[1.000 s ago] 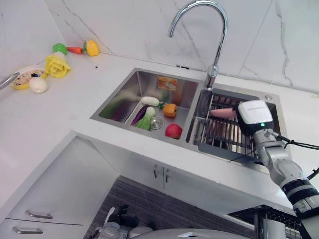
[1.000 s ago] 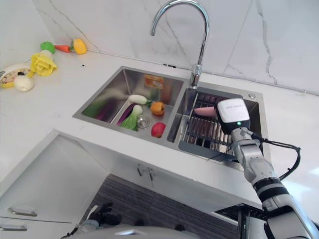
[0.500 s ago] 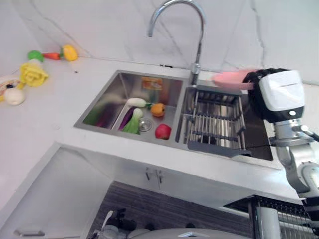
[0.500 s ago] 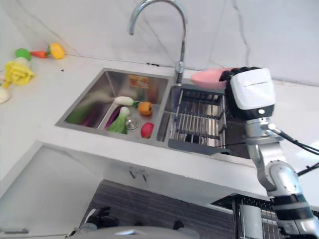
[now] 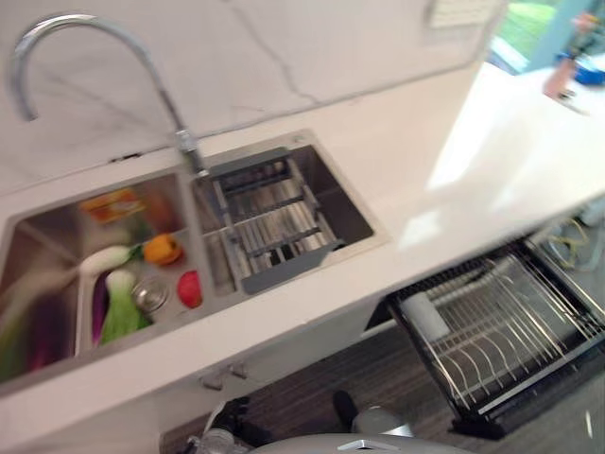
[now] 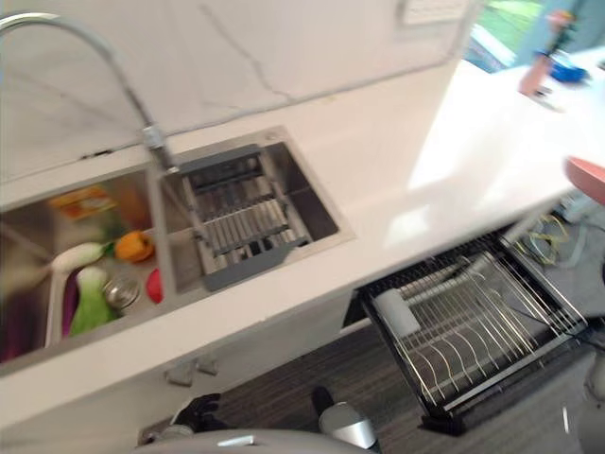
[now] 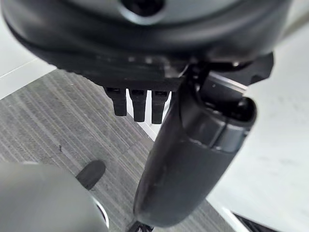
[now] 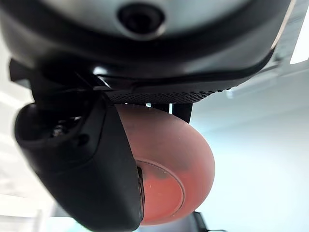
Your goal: Place the dishes in the dishwasher.
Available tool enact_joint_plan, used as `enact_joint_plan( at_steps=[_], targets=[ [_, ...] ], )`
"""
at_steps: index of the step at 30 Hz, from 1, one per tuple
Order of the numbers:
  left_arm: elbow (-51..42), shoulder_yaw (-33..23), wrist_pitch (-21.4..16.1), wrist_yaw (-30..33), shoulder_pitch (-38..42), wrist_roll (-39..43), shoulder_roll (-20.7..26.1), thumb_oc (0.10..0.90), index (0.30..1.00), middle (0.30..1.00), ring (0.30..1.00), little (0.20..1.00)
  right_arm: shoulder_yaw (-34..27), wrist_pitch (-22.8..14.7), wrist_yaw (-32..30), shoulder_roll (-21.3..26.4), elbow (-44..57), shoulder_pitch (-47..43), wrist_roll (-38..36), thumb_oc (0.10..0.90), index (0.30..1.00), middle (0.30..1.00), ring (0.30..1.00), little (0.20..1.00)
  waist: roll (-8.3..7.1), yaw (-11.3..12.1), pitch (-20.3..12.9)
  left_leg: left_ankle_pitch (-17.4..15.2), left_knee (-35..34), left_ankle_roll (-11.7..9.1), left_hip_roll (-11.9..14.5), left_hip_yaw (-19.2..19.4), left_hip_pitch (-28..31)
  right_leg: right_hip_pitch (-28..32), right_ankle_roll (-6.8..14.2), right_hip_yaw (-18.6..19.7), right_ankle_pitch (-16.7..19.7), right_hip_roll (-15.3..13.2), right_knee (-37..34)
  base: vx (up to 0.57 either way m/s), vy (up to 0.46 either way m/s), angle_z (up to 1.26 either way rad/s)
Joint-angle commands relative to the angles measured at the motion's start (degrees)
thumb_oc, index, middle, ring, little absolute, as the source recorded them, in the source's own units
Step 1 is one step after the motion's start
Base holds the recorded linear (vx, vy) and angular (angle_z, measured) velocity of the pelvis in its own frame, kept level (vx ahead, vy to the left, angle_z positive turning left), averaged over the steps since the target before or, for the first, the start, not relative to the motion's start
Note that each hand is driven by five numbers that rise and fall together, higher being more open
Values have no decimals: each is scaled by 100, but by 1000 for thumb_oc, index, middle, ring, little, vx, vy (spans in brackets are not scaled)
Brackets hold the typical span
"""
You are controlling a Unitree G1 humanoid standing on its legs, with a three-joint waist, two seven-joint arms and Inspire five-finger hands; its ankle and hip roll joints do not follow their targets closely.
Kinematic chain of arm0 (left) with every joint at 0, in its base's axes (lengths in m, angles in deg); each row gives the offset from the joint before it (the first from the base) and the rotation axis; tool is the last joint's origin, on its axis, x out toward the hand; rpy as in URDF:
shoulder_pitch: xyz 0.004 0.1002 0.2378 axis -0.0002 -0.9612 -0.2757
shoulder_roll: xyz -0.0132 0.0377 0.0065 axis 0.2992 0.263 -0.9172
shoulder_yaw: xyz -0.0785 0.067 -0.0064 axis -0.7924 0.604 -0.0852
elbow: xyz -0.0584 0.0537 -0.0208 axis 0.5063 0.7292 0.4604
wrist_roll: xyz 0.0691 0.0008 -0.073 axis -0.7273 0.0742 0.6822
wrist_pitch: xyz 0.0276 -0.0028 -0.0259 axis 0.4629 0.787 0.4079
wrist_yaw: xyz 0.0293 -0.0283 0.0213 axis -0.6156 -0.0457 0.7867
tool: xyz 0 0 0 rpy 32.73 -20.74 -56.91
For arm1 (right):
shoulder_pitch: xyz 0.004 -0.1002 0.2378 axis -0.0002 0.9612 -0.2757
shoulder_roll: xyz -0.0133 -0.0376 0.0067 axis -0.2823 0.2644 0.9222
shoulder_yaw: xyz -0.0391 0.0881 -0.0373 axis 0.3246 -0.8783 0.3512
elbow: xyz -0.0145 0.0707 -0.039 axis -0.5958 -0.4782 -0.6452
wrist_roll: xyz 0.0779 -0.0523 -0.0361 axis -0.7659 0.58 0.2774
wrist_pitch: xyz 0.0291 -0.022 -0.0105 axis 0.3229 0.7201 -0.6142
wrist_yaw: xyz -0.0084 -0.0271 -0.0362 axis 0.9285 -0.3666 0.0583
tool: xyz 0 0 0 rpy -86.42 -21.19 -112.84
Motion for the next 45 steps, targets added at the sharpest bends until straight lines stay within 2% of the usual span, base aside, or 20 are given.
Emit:
enact_joint_plan(
  at_steps=[1, 4, 6, 9, 10, 11, 16, 19, 24, 25, 29, 33, 34, 35, 36, 39, 40, 43, 45],
  targets=[
    [432, 120, -128, 28, 215, -255, 185, 800, 900, 900, 900, 900, 196, -261, -100, 278, 635, -563, -176, 400, 300, 300, 300, 300, -229, 268, -122, -141, 40, -59, 91, -205, -15, 179, 473, -74, -465, -199, 305, -46, 15, -117],
    [384, 140, -154, 33, 290, -272, 188, 800, 900, 900, 900, 900, 612, -346, 64, 251, 494, -560, -98, 400, 300, 300, 300, 300, -190, 264, 32, -119, 43, -50, 68, -106, -122, -16, 498, 4, -417, -201, 368, -114, 18, -70],
    [324, 157, -163, 99, 395, -115, 215, 800, 900, 900, 900, 900, 1114, -399, 231, 330, 193, -709, -98, 400, 300, 300, 300, 300, -175, 361, 245, -69, 47, -45, 49, -140, -295, -224, 507, -14, -364, -212, 436, -138, -14, -19],
    [284, 124, -163, 133, 451, 11, 223, 800, 900, 900, 900, 900, 1324, -409, 267, 386, 130, -852, -79, 400, 300, 300, 300, 300, -175, 395, 341, -41, 54, -35, 35, -179, -400, -339, 512, -29, -343, -229, 493, -114, -10, 4],
    [258, 122, -164, 159, 507, 87, 236, 800, 900, 900, 900, 900, 1474, -403, 314, 452, 6, -933, -59, 400, 300, 300, 300, 300, -174, 439, 424, -17, 62, -33, 27, -207, -483, -427, 513, -44, -331, -237, 534, -219, -41, 18],
    [137, 143, -209, 203, 639, 274, 313, 800, 900, 900, 900, 900, 1870, -326, 451, 640, -242, -1196, 105, 400, 300, 300, 300, 300, -169, 621, 675, 65, 89, -40, 11, -301, -718, -644, 504, -150, -307, -287, 641, -219, -41, 18],
    [55, 257, -213, 259, 778, 280, 446, 800, 900, 900, 900, 900, 2384, -215, 532, 806, -800, -1611, 180, 400, 300, 300, 300, 300, -160, 823, 939, 161, 165, -72, 10, -384, -982, -784, 517, -322, -244, -368, 644, -111, -41, 51],
    [64, 316, -180, 277, 833, 315, 501, 800, 900, 900, 900, 900, 2798, -134, 597, 878, -1367, -1864, 182, 400, 300, 300, 300, 300, -101, 955, 1092, 219, 219, -97, 8, -506, -1118, -812, 502, -462, -249, -439, 655, -47, -29, 20],
    [72, 364, -187, 287, 874, 339, 522, 800, 900, 900, 900, 900, 3100, 37, 571, 922, -1994, -2152, 228, 400, 300, 300, 300, 300, -17, 983, 1209, 257, 250, -112, -6, -596, -1222, -871, 500, -560, -258, -493, 704, -37, 0, 11],
    [60, 427, -203, 299, 876, 377, 505, 800, 900, 900, 900, 900, 3260, 131, 564, 916, -2443, -2300, 175, 400, 300, 300, 300, 300, 56, 1000, 1266, 267, 257, -120, -17, -609, -1241, -876, 498, -580, -268, -513, 719, -21, 22, 17],
    [36, 518, -218, 258, 844, 431, 466, 800, 900, 900, 900, 900, 3418, 265, 601, 915, -3005, -2533, 56, 400, 300, 300, 300, 300, 184, 977, 1306, 269, 230, -139, -29, -595, -1203, -868, 490, -594, -292, -549, 740, -5, 26, 10],
    [-4, 571, -210, 237, 830, 442, 401, 800, 900, 900, 900, 900, 3329, 258, 657, 876, -2954, -2520, -141, 406, 309, 309, 309, 309, 257, 928, 1295, 266, 207, -147, -44, -582, -1156, -861, 483, -597, -303, -566, 755, 8, 16, -1],
    [-5, 576, -208, 237, 828, 443, 399, 800, 900, 900, 900, 900, 3320, 259, 662, 879, -2944, -2509, -142, 800, 900, 900, 900, 900, 261, 929, 1295, 267, 204, -147, -44, -585, -1153, -858, 483, -600, -305, -566, 756, 0, 0, 0],
    [-5, 576, -208, 237, 828, 443, 399, 800, 900, 900, 900, 900, 3320, 259, 662, 879, -2944, -2509, -142, 800, 900, 900, 900, 900, 261, 929, 1295, 267, 204, -147, -44, -585, -1153, -858, 483, -600, -305, -566, 756, 0, 0, 0],
    [-23, 601, -205, 194, 816, 492, 367, 800, 900, 900, 900, 900, 3172, 217, 701, 821, -2944, -2472, -479, 800, 900, 900, 900, 900, 333, 896, 1263, 267, 192, -155, -48, -600, -1130, -829, 476, -608, -320, -579, 740, 0, 0, 0],
    [-32, 596, -182, 184, 809, 490, 363, 800, 900, 900, 900, 900, 3057, 175, 717, 756, -2806, -2453, -733, 800, 900, 900, 900, 900, 359, 861, 1241, 264, 186, -155, -49, -603, -1106, -811, 467, -601, -336, -570, 738, 14, 2, 2],
    [-1, 583, -149, 159, 817, 488, 363, 800, 900, 900, 900, 900, 2941, 137, 714, 665, -2832, -2412, -1024, 800, 900, 900, 900, 900, 367, 840, 1206, 253, 158, -153, -42, -590, -1055, -774, 463, -596, -350, -561, 728, 0, 0, 0],
    [48, 528, -115, 140, 814, 486, 372, 800, 900, 900, 900, 900, 2868, 110, 747, 609, -2699, -2370, -1119, 800, 900, 900, 900, 900, 362, 822, 1148, 242, 145, -152, -39, -562, -1003, -727, 454, -584, -371, -542, 719, 46, -3, -6],
    [135, 411, -39, 87, 813, 430, 398, 800, 900, 900, 900, 900, 2534, 44, 775, 525, -2330, -2178, -1356, 800, 900, 900, 900, 900, 303, 760, 1009, 203, 144, -150, -1, -534, -901, -642, 433, -562, -425, -498, 712, 59, -18, -4]
  ],
)
